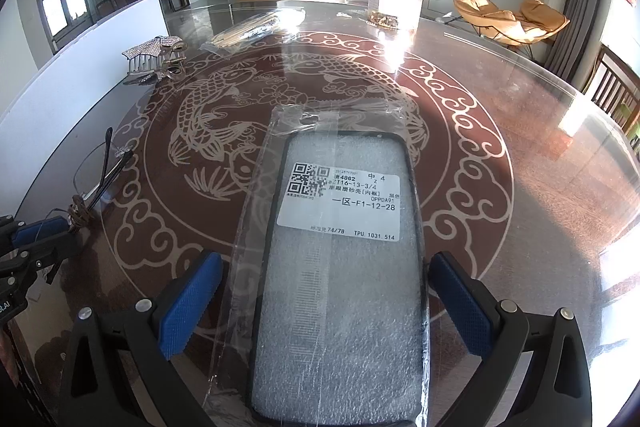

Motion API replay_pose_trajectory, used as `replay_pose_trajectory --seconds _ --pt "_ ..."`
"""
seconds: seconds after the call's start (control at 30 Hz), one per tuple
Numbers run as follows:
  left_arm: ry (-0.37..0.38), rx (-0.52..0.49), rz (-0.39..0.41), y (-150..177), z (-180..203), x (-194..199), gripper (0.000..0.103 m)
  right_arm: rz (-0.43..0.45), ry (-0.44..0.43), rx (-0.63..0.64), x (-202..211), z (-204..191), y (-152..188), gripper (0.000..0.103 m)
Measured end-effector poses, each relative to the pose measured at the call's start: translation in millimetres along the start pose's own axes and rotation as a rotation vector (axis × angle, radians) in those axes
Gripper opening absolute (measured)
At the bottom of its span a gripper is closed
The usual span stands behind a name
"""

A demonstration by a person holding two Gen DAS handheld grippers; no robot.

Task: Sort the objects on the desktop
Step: 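Grasp the wrapped phone case with the right tool while the left grasps the eyeglasses, then carry the phone case and eyeglasses into the white bin and release them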

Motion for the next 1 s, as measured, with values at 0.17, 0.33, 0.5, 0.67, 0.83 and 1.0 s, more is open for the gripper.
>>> replay_pose_trajectory --seconds 0.17,0.33,0.5,0.67,0.83,1.0 --pt "0.050 0.054 0.055 8 -14 38 0.024 0.064 -0.074 0.021 10 -11 -5 0.076" --pt "0.047 0.049 0.121 11 -22 77 0.024 0.045 -0.187 -0.031 27 -25 8 0.076" --pt "0.061 0.108 0.175 11 -39 103 0.024 0.065 -0.231 -0.065 49 -32 15 0.076" --pt "0.065 0.170 0.220 -8 -62 128 0.024 0.122 -0.315 -0.115 73 -40 -6 0.076" --pt "0.021 0.232 0.263 -33 -115 170 0.024 0.183 -0.390 -0.054 92 -71 -65 0.076" --pt "-0.087 0.306 0.292 -67 -193 193 0.024 0.258 -0.499 0.057 111 -140 -152 0.076"
Point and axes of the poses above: each gripper's, at about its wrist camera, not at the fingertips, and x roughly against the way its jaws point, z to its right, y to its underside, the point moved 10 cm from there along -x, roughly the way its jaws point, and after that the axes turned 14 degrees about x, right-handed, at the moved point
